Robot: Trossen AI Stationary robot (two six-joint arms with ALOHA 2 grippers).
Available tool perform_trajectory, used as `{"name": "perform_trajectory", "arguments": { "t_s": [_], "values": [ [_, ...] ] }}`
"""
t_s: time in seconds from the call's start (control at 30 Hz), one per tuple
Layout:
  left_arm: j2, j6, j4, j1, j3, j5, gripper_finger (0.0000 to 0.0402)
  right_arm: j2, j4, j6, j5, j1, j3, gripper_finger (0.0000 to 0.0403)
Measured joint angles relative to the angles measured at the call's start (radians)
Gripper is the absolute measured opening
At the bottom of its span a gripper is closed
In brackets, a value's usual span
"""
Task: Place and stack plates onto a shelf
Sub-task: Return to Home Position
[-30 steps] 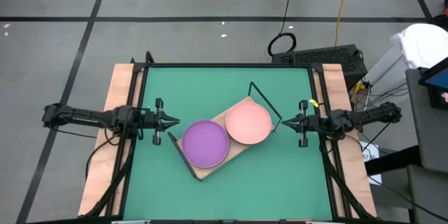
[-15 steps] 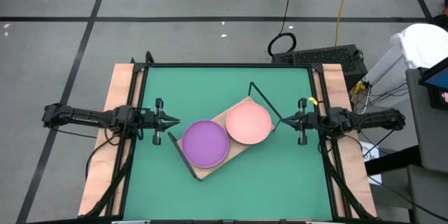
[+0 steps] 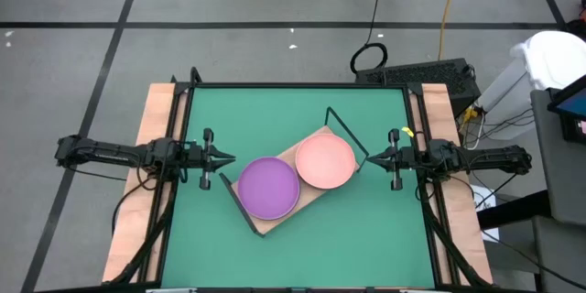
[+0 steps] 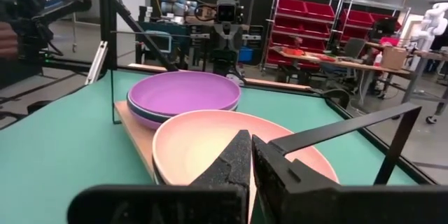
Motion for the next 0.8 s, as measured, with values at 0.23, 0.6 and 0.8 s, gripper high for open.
{"name": "perform_trajectory", "arguments": {
  "t_s": [0.23, 0.6, 0.8],
  "values": [
    [0.0, 0.002, 0.0, 0.0, 0.0, 0.0, 0.0039, 0.0, -0.004, 0.012, -0.027, -0.001, 0.0, 0.0],
    [-0.018, 0.019, -0.024, 0.069, 0.001, 0.072, 0.0039, 0.0, -0.003, 0.015, -0.025, -0.001, 0.0, 0.0],
    [-0.086, 0.003, -0.025, 0.111, 0.001, 0.099, 0.0039, 0.0, 0.008, 0.015, -0.025, -0.001, 0.0, 0.0]
  ]
}}
